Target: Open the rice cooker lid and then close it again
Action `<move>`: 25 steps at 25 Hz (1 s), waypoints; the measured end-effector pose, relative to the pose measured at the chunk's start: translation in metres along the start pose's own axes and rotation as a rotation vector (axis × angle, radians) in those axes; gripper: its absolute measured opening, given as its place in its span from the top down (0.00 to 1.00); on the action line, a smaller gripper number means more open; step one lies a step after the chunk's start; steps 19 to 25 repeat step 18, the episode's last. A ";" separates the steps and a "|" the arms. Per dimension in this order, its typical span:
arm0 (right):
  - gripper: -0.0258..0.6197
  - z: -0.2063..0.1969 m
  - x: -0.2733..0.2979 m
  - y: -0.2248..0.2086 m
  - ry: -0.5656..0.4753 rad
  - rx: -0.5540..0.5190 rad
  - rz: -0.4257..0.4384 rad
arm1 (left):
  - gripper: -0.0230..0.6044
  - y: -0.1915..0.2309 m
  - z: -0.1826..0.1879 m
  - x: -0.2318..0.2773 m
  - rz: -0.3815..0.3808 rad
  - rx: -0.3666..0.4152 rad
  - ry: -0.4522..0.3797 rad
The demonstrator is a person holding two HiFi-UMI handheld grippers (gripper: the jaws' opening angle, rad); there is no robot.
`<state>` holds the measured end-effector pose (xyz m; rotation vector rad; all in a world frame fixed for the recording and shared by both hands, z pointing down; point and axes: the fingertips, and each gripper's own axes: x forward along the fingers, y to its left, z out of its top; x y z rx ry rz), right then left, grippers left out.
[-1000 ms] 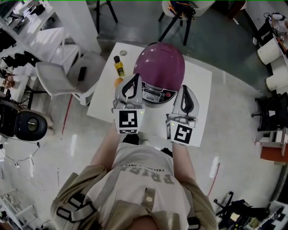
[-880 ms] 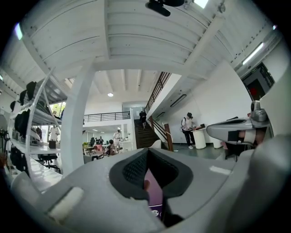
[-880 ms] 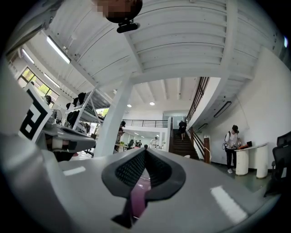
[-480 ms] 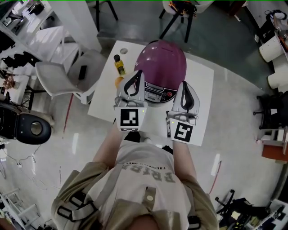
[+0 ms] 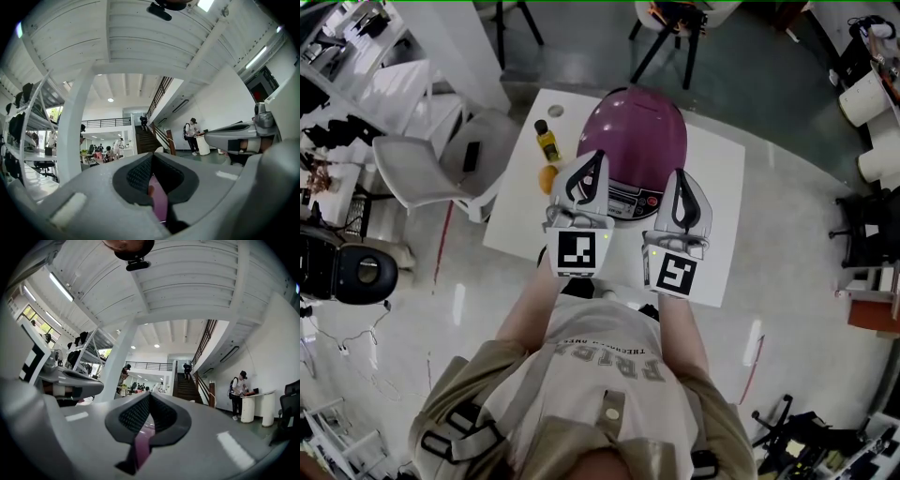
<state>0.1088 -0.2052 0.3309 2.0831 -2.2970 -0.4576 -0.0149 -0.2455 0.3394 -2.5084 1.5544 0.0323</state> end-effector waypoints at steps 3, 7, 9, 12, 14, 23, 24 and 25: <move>0.96 -0.002 0.002 -0.001 0.007 0.002 -0.004 | 0.95 -0.003 -0.002 0.000 -0.005 -0.006 0.005; 0.96 -0.002 0.005 0.000 -0.002 0.007 0.000 | 0.95 -0.003 -0.004 0.003 -0.011 0.002 0.012; 0.96 -0.002 0.007 -0.001 0.001 0.004 0.001 | 0.95 -0.002 -0.002 0.005 -0.013 0.005 0.012; 0.96 -0.006 0.007 -0.003 0.016 0.005 -0.003 | 0.95 -0.003 0.001 0.007 -0.018 0.012 0.012; 0.96 -0.008 0.008 -0.003 0.022 0.006 -0.003 | 0.95 -0.002 0.002 0.009 -0.020 0.011 0.009; 0.96 -0.007 0.010 -0.004 0.012 -0.008 0.004 | 0.95 -0.003 -0.002 0.012 -0.022 0.014 0.013; 0.96 -0.007 0.010 -0.004 0.012 -0.008 0.004 | 0.95 -0.003 -0.002 0.012 -0.022 0.014 0.013; 0.96 -0.007 0.010 -0.004 0.012 -0.008 0.004 | 0.95 -0.003 -0.002 0.012 -0.022 0.014 0.013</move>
